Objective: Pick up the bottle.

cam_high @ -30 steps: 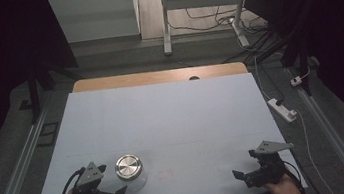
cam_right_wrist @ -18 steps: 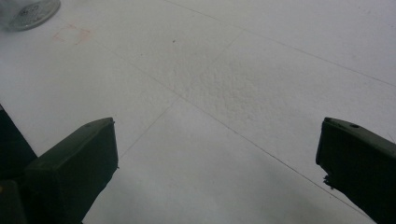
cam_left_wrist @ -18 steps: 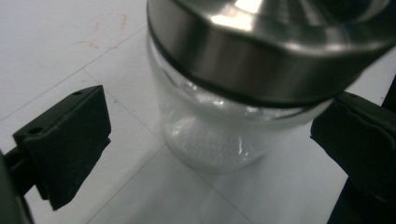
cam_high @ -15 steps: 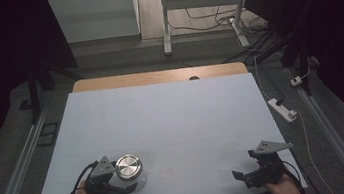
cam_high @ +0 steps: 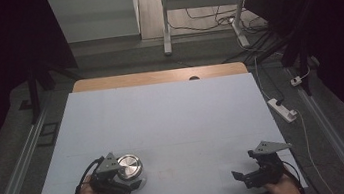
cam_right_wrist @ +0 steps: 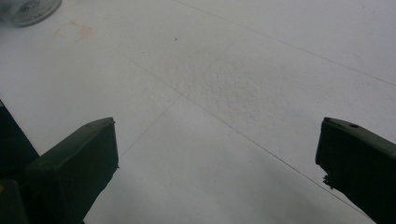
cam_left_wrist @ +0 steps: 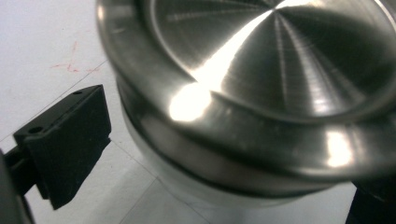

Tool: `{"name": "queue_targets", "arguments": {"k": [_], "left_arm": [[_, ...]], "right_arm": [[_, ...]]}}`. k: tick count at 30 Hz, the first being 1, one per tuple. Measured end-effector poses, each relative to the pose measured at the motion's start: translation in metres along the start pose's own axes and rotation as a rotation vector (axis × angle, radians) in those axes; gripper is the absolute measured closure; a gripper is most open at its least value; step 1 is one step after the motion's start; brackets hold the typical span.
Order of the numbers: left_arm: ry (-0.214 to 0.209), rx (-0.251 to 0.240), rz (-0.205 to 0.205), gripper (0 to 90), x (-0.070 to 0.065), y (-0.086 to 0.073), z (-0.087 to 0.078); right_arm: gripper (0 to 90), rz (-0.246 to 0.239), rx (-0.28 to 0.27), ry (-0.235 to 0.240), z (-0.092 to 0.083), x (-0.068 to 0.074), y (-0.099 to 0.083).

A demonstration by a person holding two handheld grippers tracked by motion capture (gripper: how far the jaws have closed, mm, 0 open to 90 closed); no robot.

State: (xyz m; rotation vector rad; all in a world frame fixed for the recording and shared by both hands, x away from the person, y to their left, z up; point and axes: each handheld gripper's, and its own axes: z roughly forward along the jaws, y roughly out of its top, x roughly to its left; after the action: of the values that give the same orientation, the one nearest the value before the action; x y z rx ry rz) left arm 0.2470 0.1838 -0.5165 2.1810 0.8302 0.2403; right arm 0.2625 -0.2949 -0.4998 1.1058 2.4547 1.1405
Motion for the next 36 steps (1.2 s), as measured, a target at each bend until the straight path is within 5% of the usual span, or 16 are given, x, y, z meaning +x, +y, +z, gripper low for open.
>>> {"name": "queue_targets", "arguments": {"k": [9, 36], "left_arm": [[0.010, -0.009, 0.052, 14.4, -0.006, 0.004, -0.001], [0.048, 0.003, 0.051, 15.4, -0.009, 0.011, -0.005]], "right_arm": [[0.0, -0.001, 0.001, -0.001, 0.000, 0.000, 0.000], [0.0, -0.011, 0.004, -0.001, 0.001, 0.001, 0.000]]}}
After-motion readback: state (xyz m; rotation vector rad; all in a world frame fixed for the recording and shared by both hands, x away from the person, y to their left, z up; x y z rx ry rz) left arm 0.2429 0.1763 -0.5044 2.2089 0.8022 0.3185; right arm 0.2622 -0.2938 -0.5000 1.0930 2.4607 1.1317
